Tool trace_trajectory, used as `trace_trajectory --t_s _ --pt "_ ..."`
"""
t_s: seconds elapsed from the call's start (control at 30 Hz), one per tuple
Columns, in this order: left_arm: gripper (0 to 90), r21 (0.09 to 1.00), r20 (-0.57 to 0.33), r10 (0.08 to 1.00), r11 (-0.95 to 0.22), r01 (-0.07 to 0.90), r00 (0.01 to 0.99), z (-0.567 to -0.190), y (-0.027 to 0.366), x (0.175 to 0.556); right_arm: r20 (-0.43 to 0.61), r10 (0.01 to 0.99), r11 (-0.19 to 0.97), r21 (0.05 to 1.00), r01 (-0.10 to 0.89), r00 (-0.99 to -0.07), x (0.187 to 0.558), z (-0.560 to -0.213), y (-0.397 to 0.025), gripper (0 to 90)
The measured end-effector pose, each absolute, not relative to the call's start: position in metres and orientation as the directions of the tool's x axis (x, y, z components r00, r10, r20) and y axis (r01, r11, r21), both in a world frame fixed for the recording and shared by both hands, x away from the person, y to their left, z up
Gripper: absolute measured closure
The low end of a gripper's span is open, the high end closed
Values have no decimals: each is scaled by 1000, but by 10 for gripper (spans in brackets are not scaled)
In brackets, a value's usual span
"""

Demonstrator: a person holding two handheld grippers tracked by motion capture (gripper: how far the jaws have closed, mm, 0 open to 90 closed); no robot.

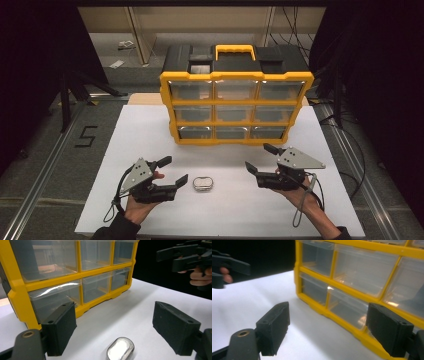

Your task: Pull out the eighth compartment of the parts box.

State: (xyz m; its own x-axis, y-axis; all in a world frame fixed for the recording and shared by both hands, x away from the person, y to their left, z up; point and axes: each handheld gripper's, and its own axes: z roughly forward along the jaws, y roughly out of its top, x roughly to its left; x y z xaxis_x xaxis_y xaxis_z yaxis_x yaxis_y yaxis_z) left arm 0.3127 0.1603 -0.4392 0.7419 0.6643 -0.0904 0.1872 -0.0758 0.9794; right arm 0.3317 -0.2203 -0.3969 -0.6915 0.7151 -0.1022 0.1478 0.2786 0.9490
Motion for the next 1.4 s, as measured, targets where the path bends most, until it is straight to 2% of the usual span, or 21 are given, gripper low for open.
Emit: trace_trajectory --t_s 0.17,0.43,0.5,0.67,0.83,1.2,1.23,1.4 --pt "185 980 -93 663 -73 187 743 -439 160 312 -119 717 301 941 152 -687 345 -395 -217 206" --pt "182 978 -93 665 -78 192 741 -440 160 313 -203 710 389 911 135 -674 360 -393 -205 201" --pt "182 978 -92 664 -79 192 742 -440 160 313 -254 698 433 895 112 -670 365 -394 -196 204" --pt "180 977 -92 665 -82 195 742 -440 159 313 -288 679 472 876 100 -675 371 -398 -184 208" --pt "175 978 -92 665 -80 193 741 -440 160 313 -369 652 535 843 57 -662 378 -405 -171 220" --pt "173 977 -97 667 -78 198 739 -440 160 314 -453 629 592 806 12 -632 386 -409 -167 236" --pt "173 977 -96 668 -79 199 738 -440 160 314 -501 609 626 780 -16 -614 388 -411 -165 240" --pt "173 977 -102 667 -74 201 739 -440 161 314 -554 591 662 749 -40 -586 392 -415 -163 247"
